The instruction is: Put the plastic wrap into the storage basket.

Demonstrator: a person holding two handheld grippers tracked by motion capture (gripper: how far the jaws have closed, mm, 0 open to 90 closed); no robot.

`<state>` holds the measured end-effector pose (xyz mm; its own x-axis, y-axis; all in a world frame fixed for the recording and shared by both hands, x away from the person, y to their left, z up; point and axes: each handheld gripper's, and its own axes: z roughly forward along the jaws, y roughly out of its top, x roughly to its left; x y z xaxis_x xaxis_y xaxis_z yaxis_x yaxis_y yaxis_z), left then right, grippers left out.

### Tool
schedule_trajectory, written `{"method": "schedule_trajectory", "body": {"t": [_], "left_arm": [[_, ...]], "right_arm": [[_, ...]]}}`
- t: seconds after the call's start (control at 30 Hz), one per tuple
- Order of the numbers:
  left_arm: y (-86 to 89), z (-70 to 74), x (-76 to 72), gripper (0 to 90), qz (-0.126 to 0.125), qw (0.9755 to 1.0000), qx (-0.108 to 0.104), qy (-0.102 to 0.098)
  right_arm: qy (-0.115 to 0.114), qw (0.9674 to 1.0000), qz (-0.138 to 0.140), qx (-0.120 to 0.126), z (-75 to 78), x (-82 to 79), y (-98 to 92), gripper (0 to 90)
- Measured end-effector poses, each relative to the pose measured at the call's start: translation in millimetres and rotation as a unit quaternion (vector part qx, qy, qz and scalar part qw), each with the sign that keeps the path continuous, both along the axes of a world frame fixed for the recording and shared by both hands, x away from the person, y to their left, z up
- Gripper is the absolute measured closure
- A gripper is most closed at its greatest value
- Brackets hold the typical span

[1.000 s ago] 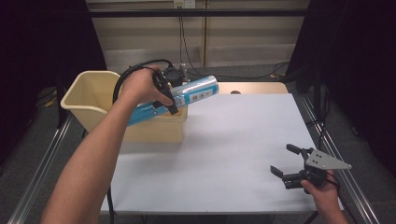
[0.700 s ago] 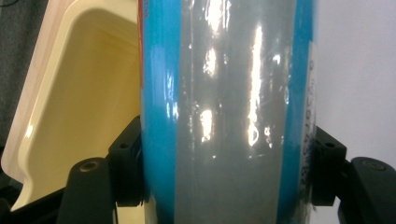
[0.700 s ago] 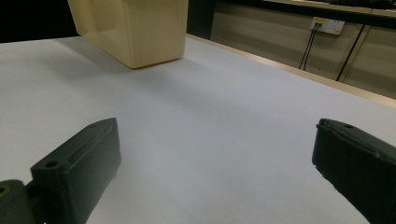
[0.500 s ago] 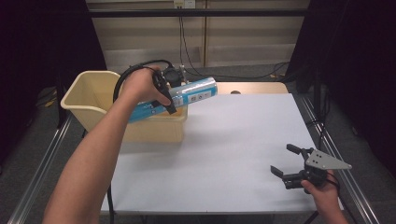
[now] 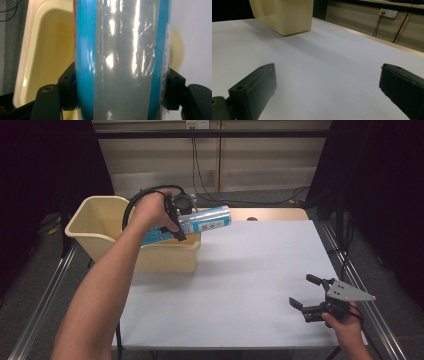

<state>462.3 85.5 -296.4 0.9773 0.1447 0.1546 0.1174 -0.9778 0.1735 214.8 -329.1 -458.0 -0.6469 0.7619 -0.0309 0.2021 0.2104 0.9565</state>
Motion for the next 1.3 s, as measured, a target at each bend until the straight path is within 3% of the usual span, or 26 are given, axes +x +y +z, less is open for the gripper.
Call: {"method": "schedule_trajectory", "body": {"t": [0.1,0.23,0.37,0.53,0.83,0.9,1.07,1.17,1.2,1.3], "left_arm": [[0.3,-3.6,2.7,32.1,-0.002,1.0000,0.008,-0.003],[0.4,-5.3,5.5,32.1,-0.022,0.9997,-0.002,0.010],[1.0,-6.7,7.2,32.0,-0.023,0.9996,0.001,0.016],[1.2,-7.8,7.2,32.0,-0.027,0.9996,0.003,0.009],[2.7,-8.6,8.4,31.9,-0.036,0.9992,-0.001,0.014],[3.7,-8.2,10.7,31.9,-0.031,0.9991,-0.006,0.027],[3.9,-8.4,10.7,31.8,-0.034,0.9991,-0.007,0.023],[5.8,-8.5,12.3,31.9,-0.048,0.9985,-0.009,0.026],[5.9,-9.2,11.8,31.9,-0.051,0.9985,-0.008,0.017],[7.0,-13.3,12.1,31.9,-0.053,0.9984,0.001,0.017]], "right_arm": [[0.000,1.0000,0.000,-0.002,0.5,-0.6,0.0,0.7],[0.003,1.0000,0.001,0.000,-0.3,0.1,-1.1,0.6],[0.001,1.0000,0.001,-0.004,-0.2,-0.1,-0.8,0.6],[0.000,1.0000,0.001,-0.003,-0.2,-0.5,-1.3,0.7],[0.001,1.0000,0.002,-0.006,-0.5,-0.3,-0.7,0.7],[0.000,1.0000,0.002,-0.005,-0.6,-0.1,-0.4,0.7],[0.001,1.0000,0.002,-0.006,-0.6,-0.2,-0.1,0.8],[0.000,1.0000,0.002,-0.007,-0.6,-0.2,-0.4,0.8],[0.001,1.0000,0.003,-0.005,-0.6,-0.2,-0.4,0.7],[0.000,1.0000,0.003,-0.006,-0.6,-0.1,-0.4,0.8]]}}
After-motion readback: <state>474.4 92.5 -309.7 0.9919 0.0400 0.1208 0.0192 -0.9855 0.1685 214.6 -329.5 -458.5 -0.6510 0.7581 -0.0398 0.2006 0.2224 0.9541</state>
